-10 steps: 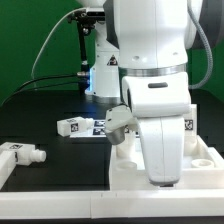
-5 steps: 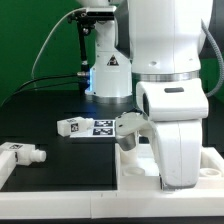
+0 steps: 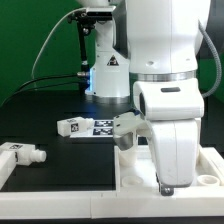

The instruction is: Assemble square table

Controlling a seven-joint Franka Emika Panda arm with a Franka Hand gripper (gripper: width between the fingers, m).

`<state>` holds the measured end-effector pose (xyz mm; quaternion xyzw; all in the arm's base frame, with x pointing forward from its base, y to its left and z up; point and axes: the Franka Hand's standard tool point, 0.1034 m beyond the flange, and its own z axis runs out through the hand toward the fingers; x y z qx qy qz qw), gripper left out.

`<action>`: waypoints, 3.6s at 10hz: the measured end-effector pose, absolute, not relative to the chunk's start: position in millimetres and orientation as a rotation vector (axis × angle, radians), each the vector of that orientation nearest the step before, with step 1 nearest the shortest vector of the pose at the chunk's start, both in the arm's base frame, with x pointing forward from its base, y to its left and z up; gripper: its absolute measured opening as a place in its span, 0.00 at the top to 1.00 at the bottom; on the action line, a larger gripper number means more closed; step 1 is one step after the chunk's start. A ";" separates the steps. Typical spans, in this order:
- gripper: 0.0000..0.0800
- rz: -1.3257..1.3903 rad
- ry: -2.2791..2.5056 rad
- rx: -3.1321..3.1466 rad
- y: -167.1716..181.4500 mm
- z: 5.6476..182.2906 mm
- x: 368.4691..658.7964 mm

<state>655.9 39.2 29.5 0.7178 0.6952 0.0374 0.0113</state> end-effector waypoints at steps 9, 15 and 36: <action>0.19 0.118 1.987 2.366 19.6 74.7 659.7; 0.19 0.072 1.487 2.728 -7.4 83.8 627.9; 0.19 -0.204 -1.011 3.096 -142.9 85.6 512.1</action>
Offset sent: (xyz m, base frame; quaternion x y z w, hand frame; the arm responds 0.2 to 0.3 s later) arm -0.0041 -0.0215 0.0577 -0.0376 -0.0459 0.0562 0.9967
